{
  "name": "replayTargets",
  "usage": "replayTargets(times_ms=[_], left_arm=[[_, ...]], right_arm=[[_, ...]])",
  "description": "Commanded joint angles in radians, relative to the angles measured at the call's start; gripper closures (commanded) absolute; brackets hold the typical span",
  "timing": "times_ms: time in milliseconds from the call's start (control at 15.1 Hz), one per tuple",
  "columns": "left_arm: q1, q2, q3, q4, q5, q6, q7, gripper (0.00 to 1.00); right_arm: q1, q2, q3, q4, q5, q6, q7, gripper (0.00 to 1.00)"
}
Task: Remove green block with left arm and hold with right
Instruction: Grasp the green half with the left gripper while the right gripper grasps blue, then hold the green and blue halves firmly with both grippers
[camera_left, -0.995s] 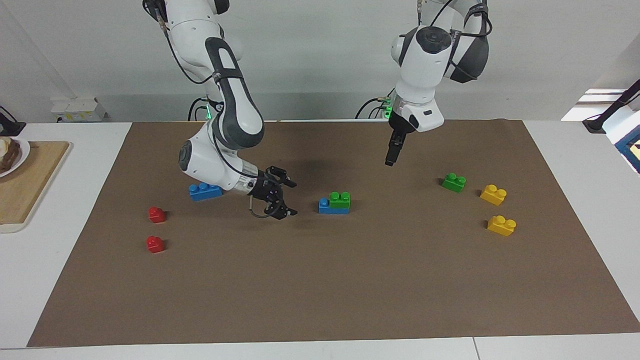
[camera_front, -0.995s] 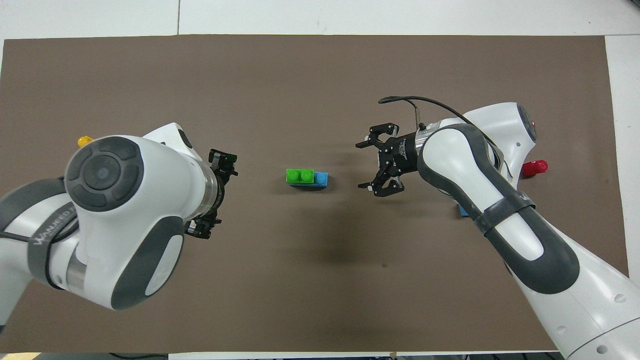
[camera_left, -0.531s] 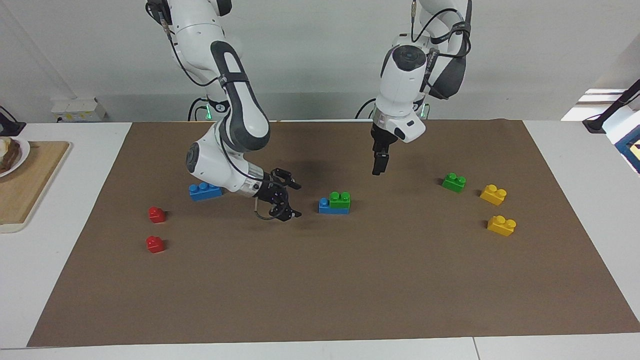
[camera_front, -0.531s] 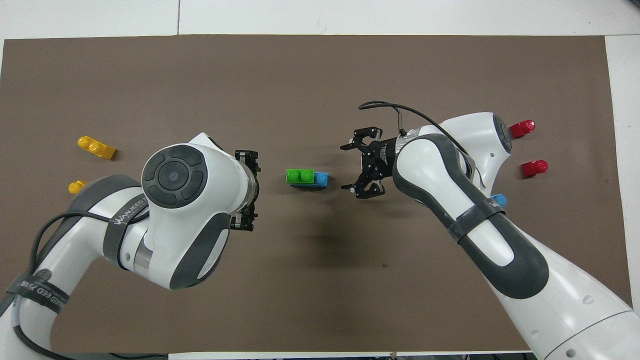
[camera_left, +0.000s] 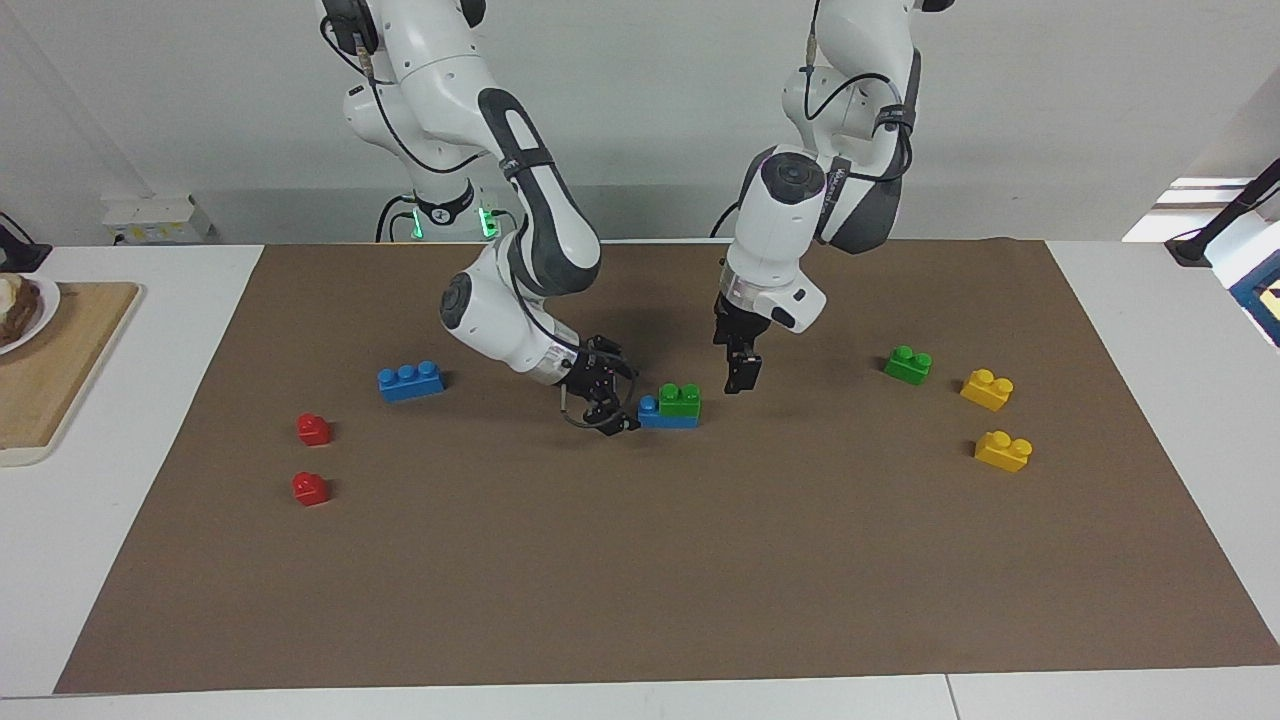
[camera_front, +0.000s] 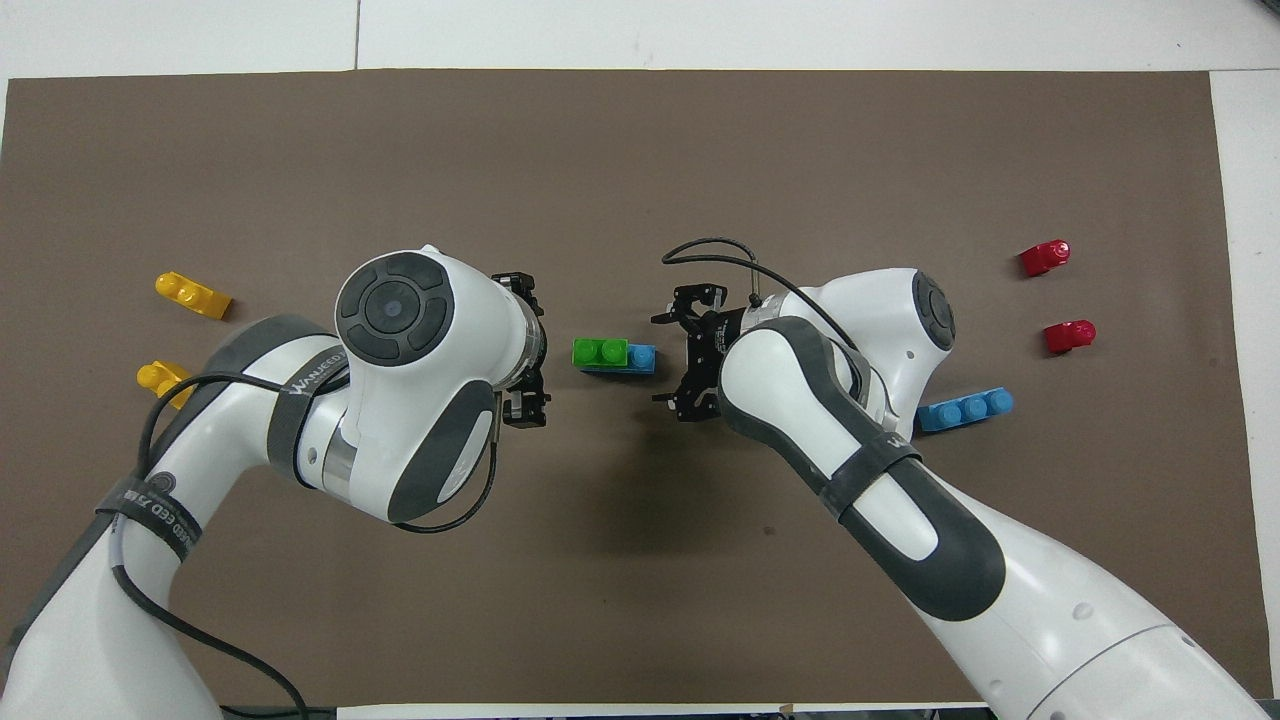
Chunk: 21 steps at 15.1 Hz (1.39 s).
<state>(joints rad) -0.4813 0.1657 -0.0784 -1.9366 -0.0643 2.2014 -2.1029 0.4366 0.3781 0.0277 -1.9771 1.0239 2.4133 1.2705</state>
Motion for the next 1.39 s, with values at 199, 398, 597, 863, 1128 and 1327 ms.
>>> replayTargets(times_ms=[199,398,597,863,1128,1327], left_arm=[[-0.039,0.090,0.016,0.065,-0.011,0.037,-0.061,0.00],[-0.060,0.129,0.016,0.074,-0.003,0.038,-0.080,0.00],[-0.062,0.132,0.016,0.074,-0.002,0.049,-0.112,0.00],[-0.062,0.150,0.016,0.074,0.007,0.084,-0.121,0.00],[-0.072,0.156,0.016,0.070,0.012,0.097,-0.137,0.00],[-0.072,0.156,0.016,0.065,0.012,0.101,-0.137,0.00]], right_arm=[[0.051,0.036,-0.002,-0.003,0.076,0.098,-0.016,0.03],[0.062,0.050,-0.002,0.000,0.079,0.112,-0.019,0.03],[0.065,0.051,-0.002,-0.002,0.081,0.136,-0.019,0.06],[0.077,0.053,-0.002,0.004,0.094,0.139,-0.026,0.73],[0.080,0.053,-0.002,0.014,0.093,0.139,-0.042,1.00],[0.085,0.054,-0.002,0.015,0.094,0.150,-0.053,1.00]])
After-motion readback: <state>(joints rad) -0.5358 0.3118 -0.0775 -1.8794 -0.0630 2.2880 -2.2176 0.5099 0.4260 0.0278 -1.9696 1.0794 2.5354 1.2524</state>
